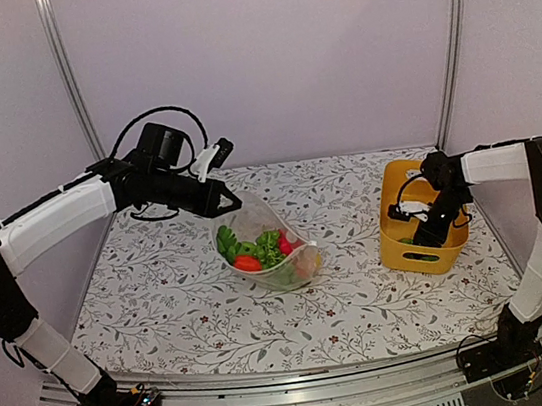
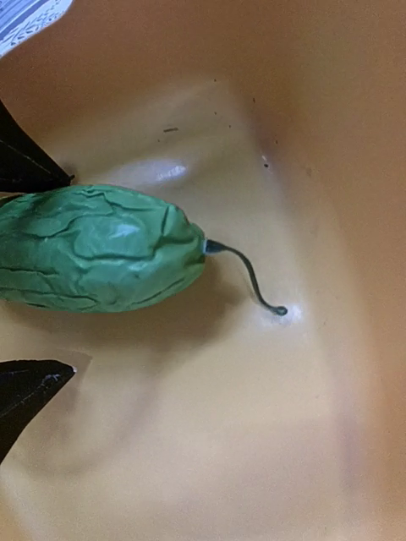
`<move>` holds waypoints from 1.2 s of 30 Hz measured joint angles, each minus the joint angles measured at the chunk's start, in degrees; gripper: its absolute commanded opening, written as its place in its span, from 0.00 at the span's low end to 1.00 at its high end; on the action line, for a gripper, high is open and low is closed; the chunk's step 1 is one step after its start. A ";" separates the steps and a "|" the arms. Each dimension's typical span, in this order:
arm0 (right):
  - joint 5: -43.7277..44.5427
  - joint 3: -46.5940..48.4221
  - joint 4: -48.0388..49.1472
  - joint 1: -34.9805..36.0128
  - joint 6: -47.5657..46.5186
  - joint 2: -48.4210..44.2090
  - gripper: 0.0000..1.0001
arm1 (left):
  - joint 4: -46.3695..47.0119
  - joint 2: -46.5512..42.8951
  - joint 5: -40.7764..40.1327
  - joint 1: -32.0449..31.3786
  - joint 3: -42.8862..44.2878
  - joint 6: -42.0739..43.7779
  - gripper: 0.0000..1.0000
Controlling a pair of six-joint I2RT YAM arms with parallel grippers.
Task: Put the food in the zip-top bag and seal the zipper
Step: Adjust the fake vegetable in the bin, then pick up the fake vegetable from the bin.
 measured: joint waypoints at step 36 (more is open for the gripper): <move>6.82 4.48 3.76 -1.49 19.52 1.53 0.56 | -0.02 -0.70 0.13 0.02 -0.24 -0.17 0.00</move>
